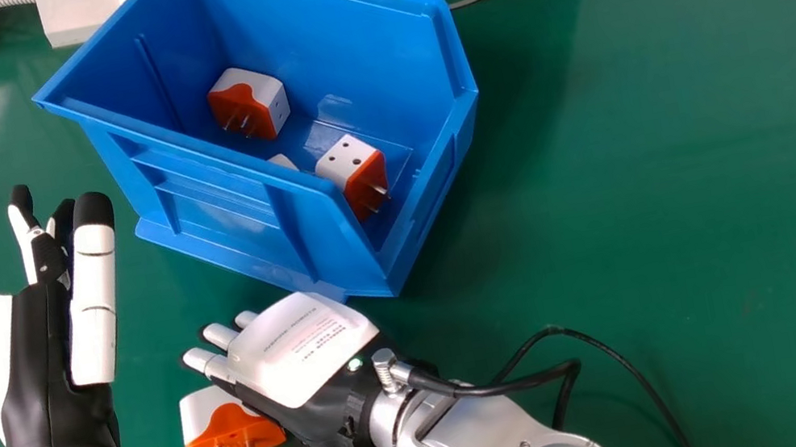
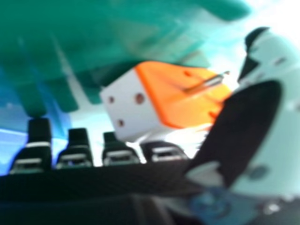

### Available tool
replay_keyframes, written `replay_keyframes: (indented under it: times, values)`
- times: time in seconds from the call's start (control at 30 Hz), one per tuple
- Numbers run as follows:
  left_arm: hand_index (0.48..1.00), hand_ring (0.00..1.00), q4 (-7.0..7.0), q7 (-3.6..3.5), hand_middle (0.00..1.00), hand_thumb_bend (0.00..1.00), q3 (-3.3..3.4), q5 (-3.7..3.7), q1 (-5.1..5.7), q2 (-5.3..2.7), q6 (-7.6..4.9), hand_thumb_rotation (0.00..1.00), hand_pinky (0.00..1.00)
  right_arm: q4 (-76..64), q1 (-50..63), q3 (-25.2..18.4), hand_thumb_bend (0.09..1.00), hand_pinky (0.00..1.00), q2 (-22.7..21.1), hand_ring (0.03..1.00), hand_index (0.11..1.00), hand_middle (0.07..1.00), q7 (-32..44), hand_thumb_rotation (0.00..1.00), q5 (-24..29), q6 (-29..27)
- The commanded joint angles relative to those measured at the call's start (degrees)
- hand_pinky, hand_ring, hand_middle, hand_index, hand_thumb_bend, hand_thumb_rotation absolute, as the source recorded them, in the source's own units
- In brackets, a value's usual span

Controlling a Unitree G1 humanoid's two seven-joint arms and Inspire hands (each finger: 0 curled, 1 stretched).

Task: Pick all objects and put in blue box

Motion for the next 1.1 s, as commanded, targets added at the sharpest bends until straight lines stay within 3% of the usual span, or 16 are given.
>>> replay_keyframes:
  times: [0.0, 0.5, 0.7, 1.07]
  values:
    - [1.0, 0.99, -1.66, 0.12, 0.98, 0.66, -0.22, 0.36, -0.61, 0.11, -0.19, 1.0, 0.94, -2.0, -0.9, 0.04, 0.449, 0.84, 0.48, 0.945, 0.935, 0.971, 0.68, 0.54, 0.25, -0.41]
    - [1.0, 0.99, -0.02, 0.42, 0.98, 0.66, -0.1, 0.7, -1.96, 0.08, -0.39, 1.0, 0.93, -4.67, -5.3, 1.26, 0.458, 0.79, -0.8, 0.897, 0.9, 0.924, 6.24, 0.54, -2.17, -1.27]
    - [1.0, 0.99, 0.43, 1.08, 0.98, 0.66, -0.17, 1.17, -2.34, 0.0, -0.64, 1.0, 0.94, -3.52, -6.92, 1.97, 0.464, 0.78, -0.08, 0.884, 0.887, 0.912, 7.14, 0.55, -3.83, -0.91]
    - [1.0, 1.0, 1.55, 2.9, 0.99, 0.64, -0.55, 1.8, -2.55, -1.0, -2.31, 1.0, 0.95, 5.89, -14.19, 4.59, 0.482, 0.75, 2.98, 0.85, 0.844, 0.88, 7.01, 0.57, -5.98, -2.14]
